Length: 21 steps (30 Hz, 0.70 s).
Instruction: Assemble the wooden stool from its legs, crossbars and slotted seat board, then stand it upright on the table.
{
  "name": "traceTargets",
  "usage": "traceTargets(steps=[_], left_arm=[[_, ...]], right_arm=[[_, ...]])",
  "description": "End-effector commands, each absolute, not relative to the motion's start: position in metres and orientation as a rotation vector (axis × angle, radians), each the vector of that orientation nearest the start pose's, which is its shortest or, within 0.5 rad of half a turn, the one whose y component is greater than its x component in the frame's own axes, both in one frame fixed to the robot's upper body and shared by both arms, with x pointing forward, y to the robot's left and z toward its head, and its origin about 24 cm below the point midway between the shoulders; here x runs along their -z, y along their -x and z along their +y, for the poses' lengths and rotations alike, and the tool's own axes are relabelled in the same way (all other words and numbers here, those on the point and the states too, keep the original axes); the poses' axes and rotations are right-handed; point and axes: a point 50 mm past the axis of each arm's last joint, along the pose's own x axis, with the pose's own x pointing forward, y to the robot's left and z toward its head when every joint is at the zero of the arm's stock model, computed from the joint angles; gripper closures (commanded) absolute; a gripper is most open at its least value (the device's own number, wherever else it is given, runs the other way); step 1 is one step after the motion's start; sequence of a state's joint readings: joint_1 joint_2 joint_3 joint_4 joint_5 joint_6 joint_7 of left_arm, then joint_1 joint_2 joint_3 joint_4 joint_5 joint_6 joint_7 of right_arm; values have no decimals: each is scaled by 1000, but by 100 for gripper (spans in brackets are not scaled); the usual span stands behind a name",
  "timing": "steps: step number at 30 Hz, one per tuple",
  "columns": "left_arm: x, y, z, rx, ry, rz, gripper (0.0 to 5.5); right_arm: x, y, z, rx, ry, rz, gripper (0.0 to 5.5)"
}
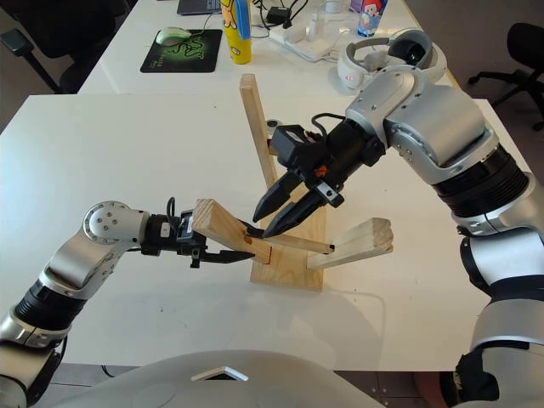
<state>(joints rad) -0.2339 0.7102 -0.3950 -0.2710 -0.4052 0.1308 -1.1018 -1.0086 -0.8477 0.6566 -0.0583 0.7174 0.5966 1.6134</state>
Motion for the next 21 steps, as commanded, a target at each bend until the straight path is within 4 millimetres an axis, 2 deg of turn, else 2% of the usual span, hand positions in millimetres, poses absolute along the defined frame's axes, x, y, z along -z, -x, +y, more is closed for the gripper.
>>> traceTargets(steps=[1, 5, 8, 11, 14, 21], left_arm=[[-77, -221, 130, 1568, -452, 296, 346], [-85, -226, 128, 1608, -518, 290, 346], [-87, -233, 131, 1603, -551, 282, 346], [-81, -232, 136, 1592, -555, 296, 346], [-78, -231, 134, 1603, -551, 289, 346], [-75, -242, 134, 1580, -595, 260, 346]], right_arm=[[-196, -266, -108, -2073, 531, 563, 485], [-179, -268, -110, -2051, 593, 656, 548], [-169, -264, -117, -2049, 578, 723, 550], [-165, -264, -118, -2046, 554, 740, 550], [-162, -261, -119, -2053, 521, 757, 550], [-156, -254, -120, -2068, 424, 787, 550]])
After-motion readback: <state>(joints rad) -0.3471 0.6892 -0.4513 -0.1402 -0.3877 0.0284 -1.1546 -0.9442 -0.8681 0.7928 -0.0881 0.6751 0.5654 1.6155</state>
